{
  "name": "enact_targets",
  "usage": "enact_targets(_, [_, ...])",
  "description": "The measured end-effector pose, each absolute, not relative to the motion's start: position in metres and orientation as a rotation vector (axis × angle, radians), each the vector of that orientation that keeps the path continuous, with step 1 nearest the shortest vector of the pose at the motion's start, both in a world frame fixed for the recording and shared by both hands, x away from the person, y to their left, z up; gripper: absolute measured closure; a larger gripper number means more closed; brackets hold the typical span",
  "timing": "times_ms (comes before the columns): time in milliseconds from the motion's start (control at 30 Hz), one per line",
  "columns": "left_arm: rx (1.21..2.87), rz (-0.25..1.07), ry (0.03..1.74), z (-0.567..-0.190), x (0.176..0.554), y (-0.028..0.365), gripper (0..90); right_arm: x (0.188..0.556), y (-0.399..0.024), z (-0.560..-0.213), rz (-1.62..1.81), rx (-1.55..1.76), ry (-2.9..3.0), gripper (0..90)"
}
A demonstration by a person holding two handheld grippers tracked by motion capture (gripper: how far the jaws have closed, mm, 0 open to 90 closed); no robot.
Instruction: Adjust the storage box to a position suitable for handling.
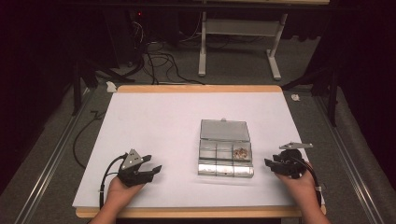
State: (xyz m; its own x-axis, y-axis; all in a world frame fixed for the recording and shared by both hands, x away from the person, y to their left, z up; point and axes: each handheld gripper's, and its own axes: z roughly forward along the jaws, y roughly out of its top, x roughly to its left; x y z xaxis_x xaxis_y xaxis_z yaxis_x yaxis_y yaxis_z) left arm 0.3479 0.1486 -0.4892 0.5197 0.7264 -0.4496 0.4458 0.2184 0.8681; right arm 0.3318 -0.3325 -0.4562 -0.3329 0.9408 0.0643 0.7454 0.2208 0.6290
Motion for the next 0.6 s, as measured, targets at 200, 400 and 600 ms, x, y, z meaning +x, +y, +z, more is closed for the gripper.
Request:
enact_targets(200, [1.398,0.284,1.095,-0.489,0.347,0.149,40.3,0.327,-0.336,-0.464,0.898,1.545,2.096,55.2])
enact_targets(400, [1.338,0.261,1.154,-0.483,0.352,0.153,44.9,0.329,-0.337,-0.462,0.943,1.528,2.073,54.6])
enact_targets(600, [1.285,0.241,1.173,-0.47,0.359,0.147,46.7,0.345,-0.335,-0.451,0.981,1.525,2.081,53.0])
